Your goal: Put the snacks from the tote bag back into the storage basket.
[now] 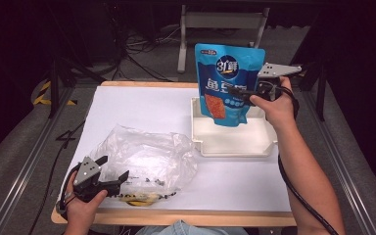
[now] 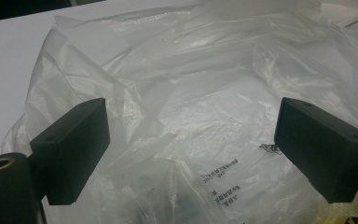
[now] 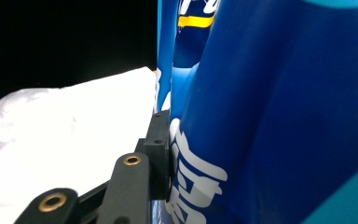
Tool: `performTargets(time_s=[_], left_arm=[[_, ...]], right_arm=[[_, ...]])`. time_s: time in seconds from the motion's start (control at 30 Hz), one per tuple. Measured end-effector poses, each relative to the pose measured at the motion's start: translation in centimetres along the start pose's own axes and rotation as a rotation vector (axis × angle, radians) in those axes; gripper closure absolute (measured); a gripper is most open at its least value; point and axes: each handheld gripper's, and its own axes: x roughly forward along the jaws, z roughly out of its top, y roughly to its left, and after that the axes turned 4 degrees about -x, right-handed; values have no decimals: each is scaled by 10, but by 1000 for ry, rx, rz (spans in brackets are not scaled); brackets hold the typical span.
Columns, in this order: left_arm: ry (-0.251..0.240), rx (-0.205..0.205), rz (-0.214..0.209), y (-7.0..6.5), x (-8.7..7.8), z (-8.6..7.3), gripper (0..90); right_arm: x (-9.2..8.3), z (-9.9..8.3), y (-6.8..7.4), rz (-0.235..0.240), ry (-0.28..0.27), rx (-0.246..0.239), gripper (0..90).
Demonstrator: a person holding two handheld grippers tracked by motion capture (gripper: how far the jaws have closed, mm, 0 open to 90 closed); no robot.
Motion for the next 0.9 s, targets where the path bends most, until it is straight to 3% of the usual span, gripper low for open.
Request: performTargets(time_s=[0.9], left_arm=[[1, -7, 5, 1, 0, 0, 111]], right_arm=[[37, -45, -6, -10, 55, -9, 654]])
